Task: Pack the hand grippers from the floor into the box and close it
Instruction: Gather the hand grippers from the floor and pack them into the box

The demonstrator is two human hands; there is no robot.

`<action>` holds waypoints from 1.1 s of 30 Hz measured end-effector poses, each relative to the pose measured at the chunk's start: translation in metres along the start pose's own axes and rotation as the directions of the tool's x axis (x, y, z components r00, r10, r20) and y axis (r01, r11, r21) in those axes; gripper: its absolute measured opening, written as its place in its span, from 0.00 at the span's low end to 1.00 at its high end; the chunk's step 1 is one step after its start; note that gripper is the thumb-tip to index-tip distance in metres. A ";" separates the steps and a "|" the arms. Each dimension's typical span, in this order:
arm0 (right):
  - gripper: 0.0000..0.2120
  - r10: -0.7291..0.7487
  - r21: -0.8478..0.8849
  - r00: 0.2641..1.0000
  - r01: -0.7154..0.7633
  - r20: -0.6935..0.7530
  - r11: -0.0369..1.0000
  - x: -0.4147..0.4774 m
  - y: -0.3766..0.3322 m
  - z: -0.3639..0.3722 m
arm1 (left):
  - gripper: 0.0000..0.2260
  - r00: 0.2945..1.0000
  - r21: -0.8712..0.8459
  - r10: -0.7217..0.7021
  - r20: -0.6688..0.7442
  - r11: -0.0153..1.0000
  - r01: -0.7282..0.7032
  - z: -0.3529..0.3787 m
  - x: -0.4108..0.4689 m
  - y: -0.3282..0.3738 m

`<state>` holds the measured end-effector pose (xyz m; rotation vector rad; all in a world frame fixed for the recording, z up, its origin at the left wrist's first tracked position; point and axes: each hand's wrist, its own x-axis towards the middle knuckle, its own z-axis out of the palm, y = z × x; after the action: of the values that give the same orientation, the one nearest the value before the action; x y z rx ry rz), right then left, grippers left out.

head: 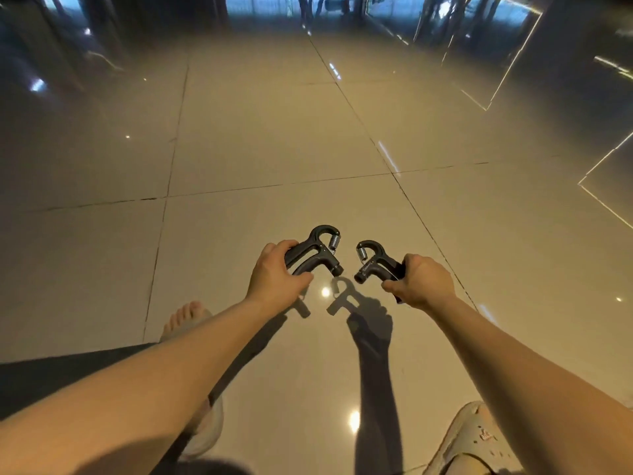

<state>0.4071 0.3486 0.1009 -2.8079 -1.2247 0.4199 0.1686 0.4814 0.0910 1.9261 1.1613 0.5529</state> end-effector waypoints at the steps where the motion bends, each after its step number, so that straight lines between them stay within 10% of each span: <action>1: 0.18 -0.015 0.017 1.000 0.015 -0.025 1.000 -0.015 -0.006 -0.012 | 0.27 1.000 -0.001 0.015 -0.012 1.000 -0.015 -0.013 -0.011 0.007; 33: 0.16 -0.235 -0.022 0.867 0.252 -0.439 0.968 -0.610 0.022 -0.183 | 0.31 0.916 -0.054 0.388 -0.098 0.917 -0.394 -0.225 -0.521 0.171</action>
<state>0.0756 -0.0975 0.4123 -2.4671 -1.4074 -0.1988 -0.1508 0.0738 0.3797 2.0993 0.7907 0.8866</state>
